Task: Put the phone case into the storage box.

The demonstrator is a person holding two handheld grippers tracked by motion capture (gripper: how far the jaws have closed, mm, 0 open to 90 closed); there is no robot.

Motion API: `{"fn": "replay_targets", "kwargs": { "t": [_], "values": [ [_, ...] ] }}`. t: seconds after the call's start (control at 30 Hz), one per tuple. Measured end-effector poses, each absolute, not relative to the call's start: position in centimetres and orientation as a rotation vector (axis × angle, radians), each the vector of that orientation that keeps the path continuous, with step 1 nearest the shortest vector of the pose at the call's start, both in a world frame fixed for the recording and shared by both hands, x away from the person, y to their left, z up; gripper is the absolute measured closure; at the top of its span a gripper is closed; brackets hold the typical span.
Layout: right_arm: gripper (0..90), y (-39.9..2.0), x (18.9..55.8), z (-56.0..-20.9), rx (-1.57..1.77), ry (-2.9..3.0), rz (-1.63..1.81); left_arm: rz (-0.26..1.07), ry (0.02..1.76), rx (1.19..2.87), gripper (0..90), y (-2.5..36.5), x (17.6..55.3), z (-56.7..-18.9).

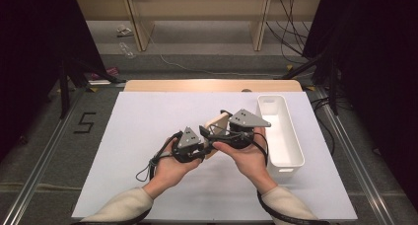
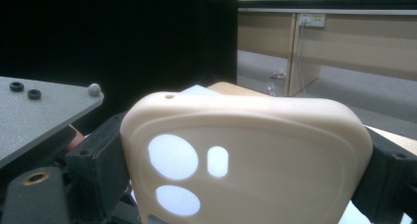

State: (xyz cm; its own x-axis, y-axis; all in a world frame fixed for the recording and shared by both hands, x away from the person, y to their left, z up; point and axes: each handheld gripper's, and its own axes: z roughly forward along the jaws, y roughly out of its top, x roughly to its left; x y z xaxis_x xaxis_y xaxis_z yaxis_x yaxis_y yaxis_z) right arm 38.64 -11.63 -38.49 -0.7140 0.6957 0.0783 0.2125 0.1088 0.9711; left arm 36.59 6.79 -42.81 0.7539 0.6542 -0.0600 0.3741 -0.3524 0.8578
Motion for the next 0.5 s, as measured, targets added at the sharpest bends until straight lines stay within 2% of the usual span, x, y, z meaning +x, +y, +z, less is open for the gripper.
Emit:
{"fn": "replay_targets", "kwargs": {
  "t": [0.4, 0.43, 0.47, 0.5],
  "values": [
    [12.4, -11.63, 38.40, -38.21, 0.898, 1.984, 1.644, 0.400, 0.706, 2.001, 76.1, 7.15, 36.37, -42.53],
    [12.4, -11.65, 38.39, -38.18, 0.898, 1.984, 1.641, 0.403, 0.691, 2.006, 73.1, 7.26, 36.28, -42.47],
    [12.4, -11.72, 38.40, -38.15, 0.898, 1.980, 1.638, 0.403, 0.675, 2.013, 64.4, 7.33, 36.23, -42.42],
    [12.4, -11.72, 38.40, -38.15, 0.898, 1.980, 1.638, 0.404, 0.660, 2.016, 64.4, 7.43, 36.12, -42.37]
  ]
}}
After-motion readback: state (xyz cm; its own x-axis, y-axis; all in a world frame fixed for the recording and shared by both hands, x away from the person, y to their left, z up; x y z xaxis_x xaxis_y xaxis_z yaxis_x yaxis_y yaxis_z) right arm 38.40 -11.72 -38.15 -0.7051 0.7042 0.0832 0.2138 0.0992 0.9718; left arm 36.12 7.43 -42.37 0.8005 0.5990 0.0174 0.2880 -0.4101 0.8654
